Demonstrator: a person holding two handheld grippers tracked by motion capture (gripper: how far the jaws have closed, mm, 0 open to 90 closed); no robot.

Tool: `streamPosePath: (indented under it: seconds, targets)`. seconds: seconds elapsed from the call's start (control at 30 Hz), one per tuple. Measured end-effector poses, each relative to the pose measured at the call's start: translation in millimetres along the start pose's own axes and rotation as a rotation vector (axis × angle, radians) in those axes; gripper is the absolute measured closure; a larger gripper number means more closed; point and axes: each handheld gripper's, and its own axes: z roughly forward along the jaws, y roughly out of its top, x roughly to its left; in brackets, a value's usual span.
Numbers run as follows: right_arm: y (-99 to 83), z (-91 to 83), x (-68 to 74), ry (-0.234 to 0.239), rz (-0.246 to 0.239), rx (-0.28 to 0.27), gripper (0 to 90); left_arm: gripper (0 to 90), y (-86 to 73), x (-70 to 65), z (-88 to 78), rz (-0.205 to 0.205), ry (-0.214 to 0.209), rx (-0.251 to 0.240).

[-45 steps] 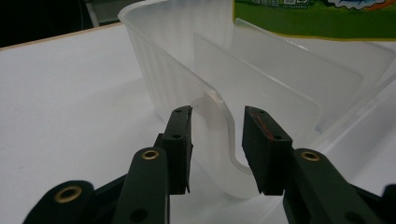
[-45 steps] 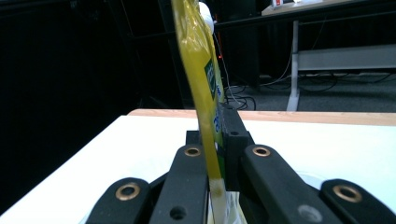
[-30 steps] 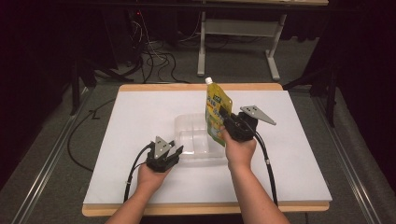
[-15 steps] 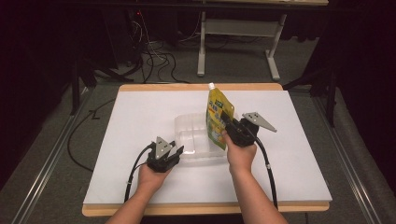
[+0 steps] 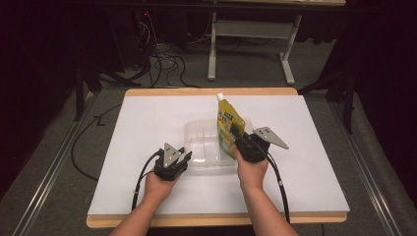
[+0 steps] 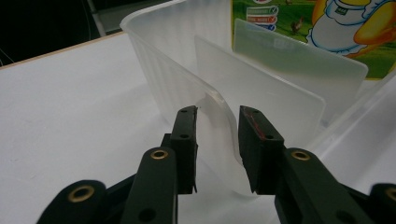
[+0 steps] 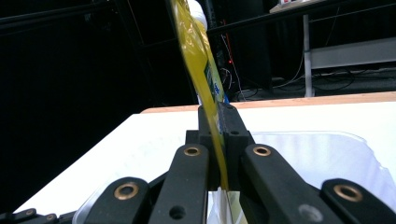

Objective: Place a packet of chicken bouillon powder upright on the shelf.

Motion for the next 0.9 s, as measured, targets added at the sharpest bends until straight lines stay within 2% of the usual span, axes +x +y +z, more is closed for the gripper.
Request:
streamPosePath:
  seconds: [0.2, 0.67, 0.9]
  targets:
    - [-1.6, -5.3, 1.8, 0.001, -0.012, 0.004, 90.0, 72.5, 1.0, 1.4, 3.1, 0.002, 0.007, -0.005]
    - [-8.5, -9.3, -1.2, -0.019, -0.059, 0.043, 87.8, 72.3, -0.3, -2.2, 1.1, -0.01, 0.014, 0.005]
    - [-8.5, -7.6, -1.4, -0.001, -0.082, 0.075, 76.9, 69.7, -1.1, -3.8, 0.8, -0.015, 0.011, 0.008]
